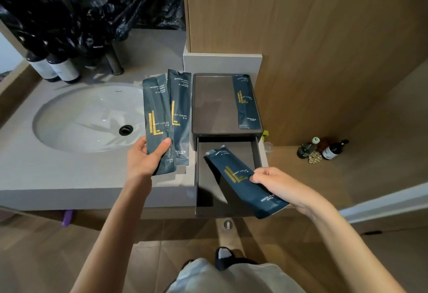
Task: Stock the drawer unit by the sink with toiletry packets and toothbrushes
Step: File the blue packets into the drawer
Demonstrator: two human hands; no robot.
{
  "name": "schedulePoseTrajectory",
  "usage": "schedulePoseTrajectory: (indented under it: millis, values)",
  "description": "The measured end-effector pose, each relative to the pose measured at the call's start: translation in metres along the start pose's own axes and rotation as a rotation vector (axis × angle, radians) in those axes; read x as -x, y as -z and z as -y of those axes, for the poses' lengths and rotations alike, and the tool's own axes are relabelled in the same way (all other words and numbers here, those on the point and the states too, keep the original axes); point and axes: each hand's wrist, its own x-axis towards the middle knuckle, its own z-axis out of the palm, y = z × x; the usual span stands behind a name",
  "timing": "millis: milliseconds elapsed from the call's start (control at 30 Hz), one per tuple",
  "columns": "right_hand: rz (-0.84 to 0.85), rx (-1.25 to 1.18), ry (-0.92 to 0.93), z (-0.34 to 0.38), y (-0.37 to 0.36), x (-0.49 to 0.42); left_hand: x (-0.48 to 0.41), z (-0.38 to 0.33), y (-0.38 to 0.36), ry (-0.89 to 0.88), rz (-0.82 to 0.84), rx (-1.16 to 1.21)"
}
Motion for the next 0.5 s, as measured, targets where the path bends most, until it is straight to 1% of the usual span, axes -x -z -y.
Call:
schedulePoseTrajectory:
  millis: [300, 500]
  values:
    - [-0.023, -0.028, 0.004, 0.017, -0.032, -0.059, 0.009, -0.004, 0.009, 0.004, -0.016, 0.040]
    - [-0.063, 0.135, 0.057, 0.008, -0.056, -0.093, 0.021, 0.001, 0.016, -0.048, 0.009, 0.063]
